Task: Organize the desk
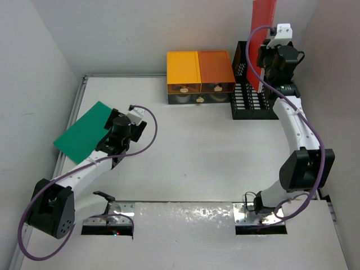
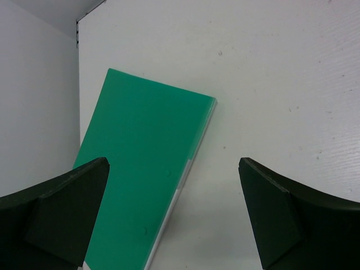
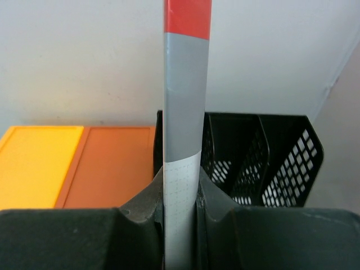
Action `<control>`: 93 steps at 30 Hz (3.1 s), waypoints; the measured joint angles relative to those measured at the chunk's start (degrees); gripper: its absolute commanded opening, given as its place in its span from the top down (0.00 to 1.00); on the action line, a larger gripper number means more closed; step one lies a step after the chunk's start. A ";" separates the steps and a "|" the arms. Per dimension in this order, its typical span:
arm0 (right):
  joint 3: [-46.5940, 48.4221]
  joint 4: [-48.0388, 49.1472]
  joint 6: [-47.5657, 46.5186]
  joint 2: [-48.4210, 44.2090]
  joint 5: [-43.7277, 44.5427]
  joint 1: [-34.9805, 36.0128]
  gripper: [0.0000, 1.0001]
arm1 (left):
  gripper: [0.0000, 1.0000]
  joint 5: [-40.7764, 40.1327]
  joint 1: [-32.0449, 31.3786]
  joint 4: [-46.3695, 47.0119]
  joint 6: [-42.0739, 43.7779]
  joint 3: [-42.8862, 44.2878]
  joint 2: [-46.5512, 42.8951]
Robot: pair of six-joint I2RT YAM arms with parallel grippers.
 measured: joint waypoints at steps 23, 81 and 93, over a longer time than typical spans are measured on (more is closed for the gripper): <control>-24.74 42.05 -2.95 5.84 -5.62 -0.09 1.00 | 0.00 -1.90 1.46 3.08 2.97 -0.04 3.19; -18.73 52.26 5.75 16.55 -2.49 -4.92 0.47 | 0.00 -3.76 1.84 7.21 6.78 -2.08 5.53; 1.07 33.75 11.15 19.98 -10.88 -7.93 0.63 | 0.00 -3.80 2.21 7.26 7.21 -2.40 5.53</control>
